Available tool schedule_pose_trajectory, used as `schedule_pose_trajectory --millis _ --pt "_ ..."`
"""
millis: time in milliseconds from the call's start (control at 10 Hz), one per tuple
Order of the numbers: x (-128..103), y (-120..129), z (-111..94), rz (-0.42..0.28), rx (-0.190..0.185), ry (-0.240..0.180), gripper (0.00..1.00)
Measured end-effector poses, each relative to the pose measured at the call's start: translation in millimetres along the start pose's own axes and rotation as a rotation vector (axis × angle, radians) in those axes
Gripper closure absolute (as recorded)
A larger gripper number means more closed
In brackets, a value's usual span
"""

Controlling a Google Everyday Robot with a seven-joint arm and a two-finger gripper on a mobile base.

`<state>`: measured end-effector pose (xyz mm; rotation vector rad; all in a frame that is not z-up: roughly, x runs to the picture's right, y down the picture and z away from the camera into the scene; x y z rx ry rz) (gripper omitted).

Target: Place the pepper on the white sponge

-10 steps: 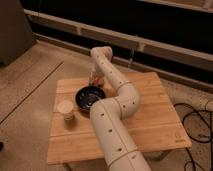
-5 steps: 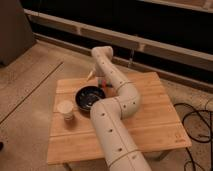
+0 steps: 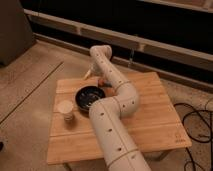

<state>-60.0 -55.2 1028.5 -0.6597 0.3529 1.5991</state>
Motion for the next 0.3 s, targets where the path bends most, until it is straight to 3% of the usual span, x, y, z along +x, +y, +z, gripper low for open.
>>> schedule_pose_trajectory --millis 300 --pt "0.1 1.1 0.3 -0.001 0.0 0.0 0.2"
